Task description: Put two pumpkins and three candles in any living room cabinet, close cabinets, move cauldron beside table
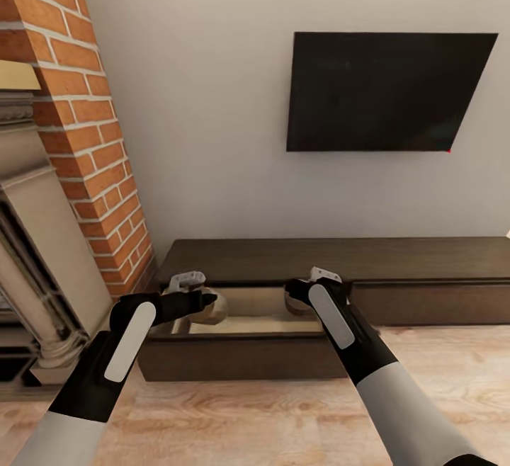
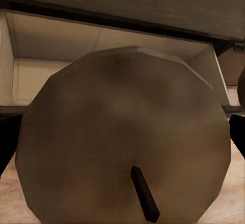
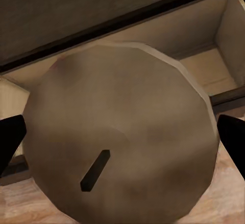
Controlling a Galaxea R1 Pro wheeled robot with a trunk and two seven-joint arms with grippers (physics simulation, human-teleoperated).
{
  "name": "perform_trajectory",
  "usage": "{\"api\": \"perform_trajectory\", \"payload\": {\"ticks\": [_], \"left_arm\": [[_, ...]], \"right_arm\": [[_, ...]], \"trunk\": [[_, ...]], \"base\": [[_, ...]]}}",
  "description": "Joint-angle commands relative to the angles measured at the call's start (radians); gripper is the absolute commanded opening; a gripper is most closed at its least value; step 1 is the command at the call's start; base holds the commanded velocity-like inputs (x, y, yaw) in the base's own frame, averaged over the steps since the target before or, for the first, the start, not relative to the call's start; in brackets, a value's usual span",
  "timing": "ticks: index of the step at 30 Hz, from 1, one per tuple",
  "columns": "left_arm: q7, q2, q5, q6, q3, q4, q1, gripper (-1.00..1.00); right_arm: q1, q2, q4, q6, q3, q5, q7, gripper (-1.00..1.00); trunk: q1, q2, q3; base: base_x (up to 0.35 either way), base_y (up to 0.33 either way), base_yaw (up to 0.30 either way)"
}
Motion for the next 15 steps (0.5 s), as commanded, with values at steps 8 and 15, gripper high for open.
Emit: {"api": "perform_trajectory", "payload": {"ticks": [8,15], "left_arm": [[0.010,0.001,0.017,0.001,-0.003,-0.001,-0.001,-1.00],[0.009,0.000,0.020,0.001,-0.002,-0.004,-0.001,-1.00]], "right_arm": [[-0.001,0.000,-0.001,0.000,0.003,-0.007,-0.009,-1.00],[-0.001,0.000,0.006,0.000,0.003,-0.007,-0.009,-1.00]], "trunk": [[0.000,0.000,-0.001],[0.000,0.000,-0.001]], "base": [[0.296,0.021,0.002],[0.087,0.026,0.000]]}}
